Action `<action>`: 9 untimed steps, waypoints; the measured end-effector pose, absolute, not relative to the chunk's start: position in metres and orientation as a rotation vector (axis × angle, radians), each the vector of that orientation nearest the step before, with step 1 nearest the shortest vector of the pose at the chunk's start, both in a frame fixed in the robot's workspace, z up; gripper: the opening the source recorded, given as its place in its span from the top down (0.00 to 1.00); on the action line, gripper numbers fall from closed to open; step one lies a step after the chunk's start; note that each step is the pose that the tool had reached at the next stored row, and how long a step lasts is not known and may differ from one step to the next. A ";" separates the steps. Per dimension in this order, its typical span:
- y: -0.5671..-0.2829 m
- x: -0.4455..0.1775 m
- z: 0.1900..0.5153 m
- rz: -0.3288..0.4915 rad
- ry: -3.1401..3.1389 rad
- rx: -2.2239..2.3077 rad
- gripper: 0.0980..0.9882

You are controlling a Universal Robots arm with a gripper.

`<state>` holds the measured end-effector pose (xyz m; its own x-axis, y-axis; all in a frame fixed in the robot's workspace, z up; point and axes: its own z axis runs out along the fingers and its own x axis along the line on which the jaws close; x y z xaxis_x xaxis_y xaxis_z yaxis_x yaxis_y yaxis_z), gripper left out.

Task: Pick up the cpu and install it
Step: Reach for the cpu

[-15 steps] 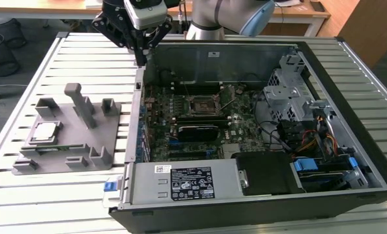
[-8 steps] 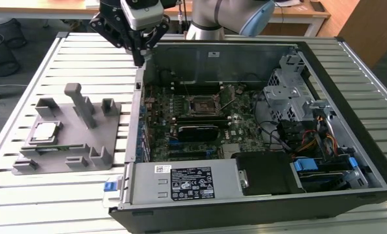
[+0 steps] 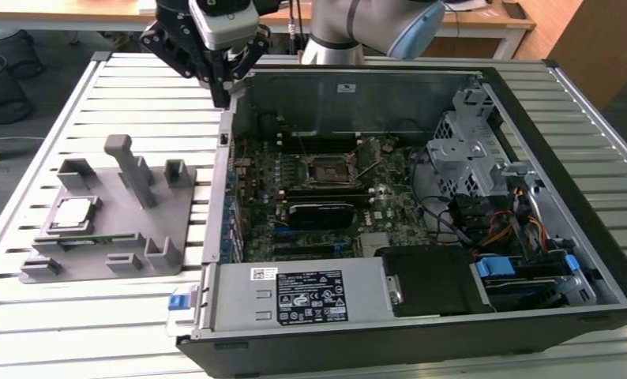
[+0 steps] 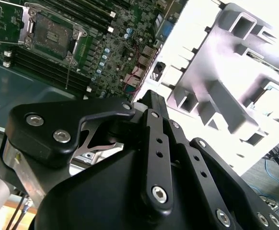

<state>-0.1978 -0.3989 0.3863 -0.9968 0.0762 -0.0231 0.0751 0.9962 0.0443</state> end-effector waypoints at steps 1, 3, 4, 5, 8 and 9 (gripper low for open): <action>-0.399 -0.198 0.386 0.068 3.114 0.118 0.99; -0.399 -0.200 0.386 0.067 3.114 0.118 0.99; -0.399 -0.200 0.386 0.068 3.114 0.118 0.99; -0.399 -0.201 0.386 0.068 3.114 0.118 0.99; -0.399 -0.203 0.386 0.068 3.114 0.118 0.99; -0.399 -0.203 0.385 0.068 3.114 0.118 0.99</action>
<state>-0.2031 -0.3989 0.3855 -0.9968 0.0762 -0.0225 0.0752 0.9962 0.0442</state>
